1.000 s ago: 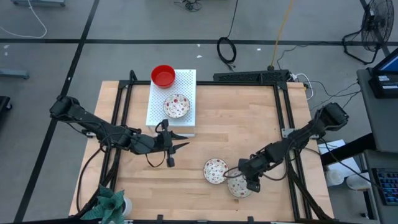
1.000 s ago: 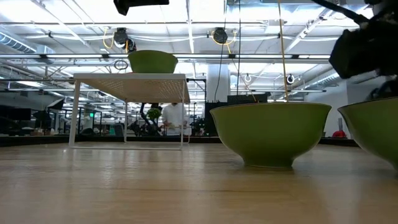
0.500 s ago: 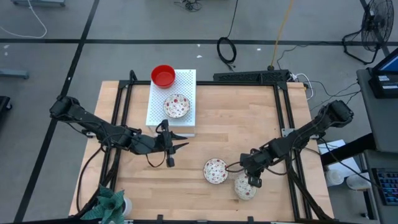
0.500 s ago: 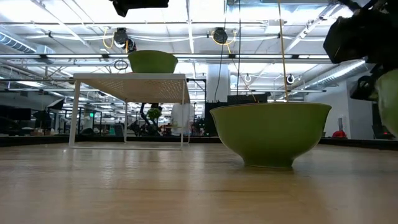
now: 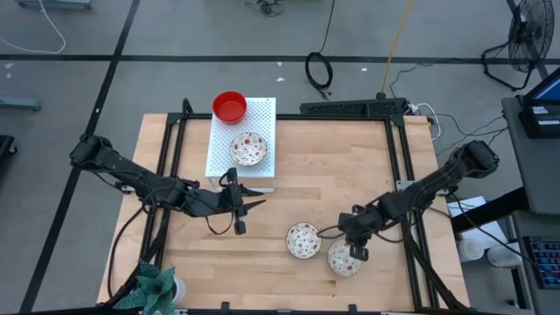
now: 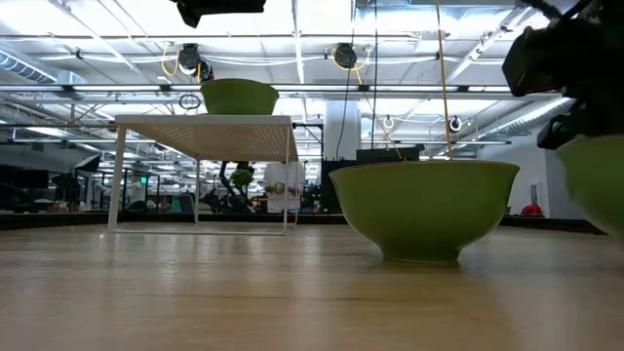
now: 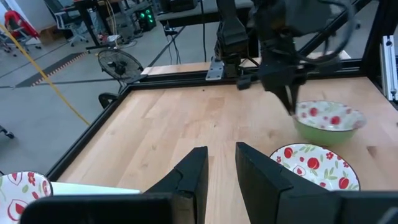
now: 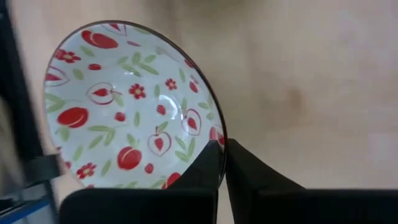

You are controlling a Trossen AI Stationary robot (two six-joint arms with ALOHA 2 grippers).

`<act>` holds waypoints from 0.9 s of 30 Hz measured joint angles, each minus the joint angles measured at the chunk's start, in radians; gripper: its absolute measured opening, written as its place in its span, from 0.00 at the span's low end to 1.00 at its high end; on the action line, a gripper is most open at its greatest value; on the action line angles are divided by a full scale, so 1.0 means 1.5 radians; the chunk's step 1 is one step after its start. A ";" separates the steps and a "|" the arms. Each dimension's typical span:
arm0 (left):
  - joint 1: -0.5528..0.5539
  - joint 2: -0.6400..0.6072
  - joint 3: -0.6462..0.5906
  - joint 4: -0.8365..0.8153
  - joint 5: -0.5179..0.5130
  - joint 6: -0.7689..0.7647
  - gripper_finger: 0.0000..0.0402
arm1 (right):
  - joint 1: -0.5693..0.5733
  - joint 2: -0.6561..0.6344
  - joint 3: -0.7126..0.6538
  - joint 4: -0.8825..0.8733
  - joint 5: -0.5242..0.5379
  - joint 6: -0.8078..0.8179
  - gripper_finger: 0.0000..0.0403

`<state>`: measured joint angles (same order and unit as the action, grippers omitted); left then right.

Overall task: Pick & Place Mini bowls
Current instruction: Stack the bottom white patterned bowl on top of the white patterned bowl on the shelf

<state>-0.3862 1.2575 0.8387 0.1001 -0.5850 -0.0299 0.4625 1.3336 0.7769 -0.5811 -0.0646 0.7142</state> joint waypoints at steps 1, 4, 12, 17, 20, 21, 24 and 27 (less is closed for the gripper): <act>0.000 0.000 0.000 0.000 0.000 0.000 0.22 | -0.007 -0.005 0.000 -0.016 0.013 -0.008 0.01; 0.000 0.000 0.000 0.000 0.000 -0.001 0.22 | -0.036 -0.023 0.000 -0.053 0.060 -0.033 0.01; 0.000 0.000 0.000 0.000 0.000 -0.001 0.22 | -0.122 -0.082 -0.001 -0.057 0.187 -0.137 0.00; 0.000 0.000 0.000 -0.001 0.001 -0.001 0.22 | -0.169 -0.099 -0.002 -0.060 0.190 -0.175 0.01; 0.000 0.000 0.000 -0.002 0.001 -0.001 0.22 | -0.191 -0.098 -0.003 -0.060 0.185 -0.196 0.00; 0.000 0.000 0.000 -0.002 0.001 -0.001 0.22 | -0.198 -0.098 -0.005 -0.056 0.184 -0.202 0.00; 0.000 0.000 0.000 -0.003 0.001 -0.001 0.22 | -0.216 -0.097 -0.016 -0.048 0.183 -0.207 0.02; 0.000 0.000 0.000 -0.004 0.001 -0.001 0.22 | -0.226 -0.096 -0.025 -0.048 0.182 -0.208 0.05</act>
<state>-0.3862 1.2575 0.8387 0.0936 -0.5838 -0.0311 0.1229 1.1892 0.7389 -0.6532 0.2090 0.4029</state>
